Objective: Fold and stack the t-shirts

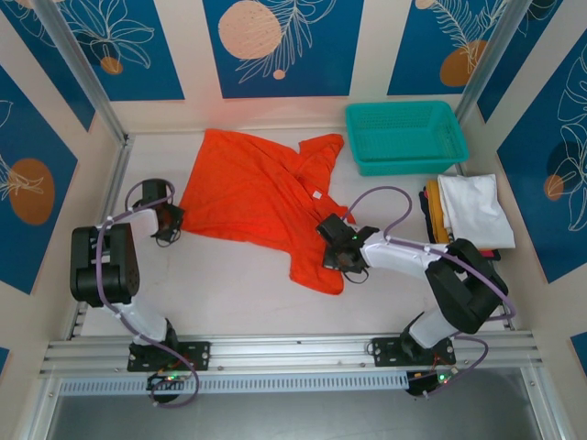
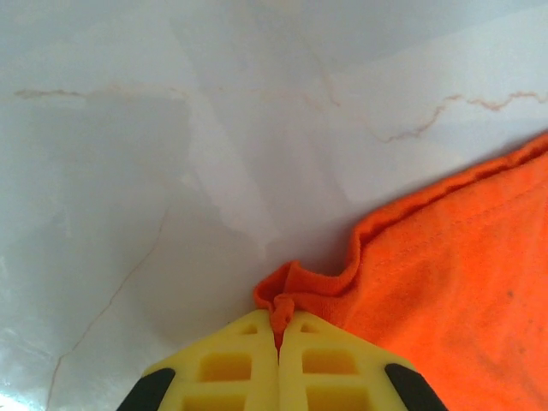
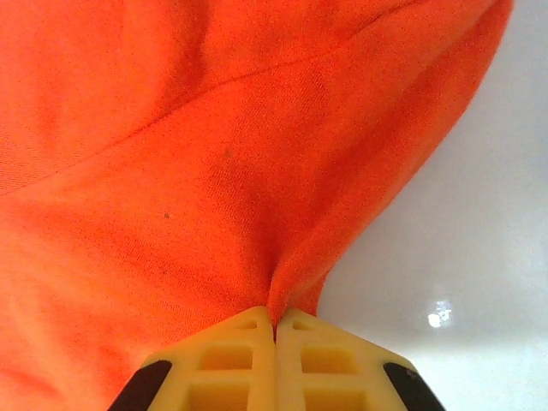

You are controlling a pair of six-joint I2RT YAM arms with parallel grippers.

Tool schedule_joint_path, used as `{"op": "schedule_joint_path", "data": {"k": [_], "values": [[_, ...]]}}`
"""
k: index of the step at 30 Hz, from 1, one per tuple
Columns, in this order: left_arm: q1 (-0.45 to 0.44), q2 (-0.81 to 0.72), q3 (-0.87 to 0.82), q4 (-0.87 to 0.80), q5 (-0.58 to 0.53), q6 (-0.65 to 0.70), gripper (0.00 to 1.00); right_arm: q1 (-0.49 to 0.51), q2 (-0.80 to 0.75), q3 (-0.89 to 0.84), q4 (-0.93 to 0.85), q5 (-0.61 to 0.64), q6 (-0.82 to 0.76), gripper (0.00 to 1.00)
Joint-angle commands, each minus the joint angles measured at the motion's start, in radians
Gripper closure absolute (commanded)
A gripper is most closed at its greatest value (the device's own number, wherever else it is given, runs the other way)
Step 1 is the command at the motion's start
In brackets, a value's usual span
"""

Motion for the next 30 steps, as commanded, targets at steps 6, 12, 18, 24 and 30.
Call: {"op": "schedule_joint_path", "data": {"k": [6, 12, 18, 24, 30], "values": [[0.016, -0.219, -0.110, -0.044, -0.073, 0.070, 1.00, 0.089, -0.216, -0.051, -0.118, 0.247, 0.037, 1.00], [0.010, -0.445, -0.208, -0.171, -0.120, 0.102, 1.00, 0.213, -0.380, -0.066, -0.302, 0.363, 0.199, 1.00], [0.004, -0.604, -0.203, -0.251, -0.157, 0.108, 1.00, 0.187, -0.508, -0.046, -0.246, 0.392, 0.096, 1.00], [0.004, -0.520, -0.054, -0.261, -0.142, 0.142, 1.00, -0.040, -0.449, 0.056, -0.080, 0.243, -0.140, 1.00], [0.005, -0.524, 0.008, -0.309, -0.138, 0.188, 1.00, -0.076, -0.455, 0.088, -0.110, 0.253, -0.193, 1.00]]}}
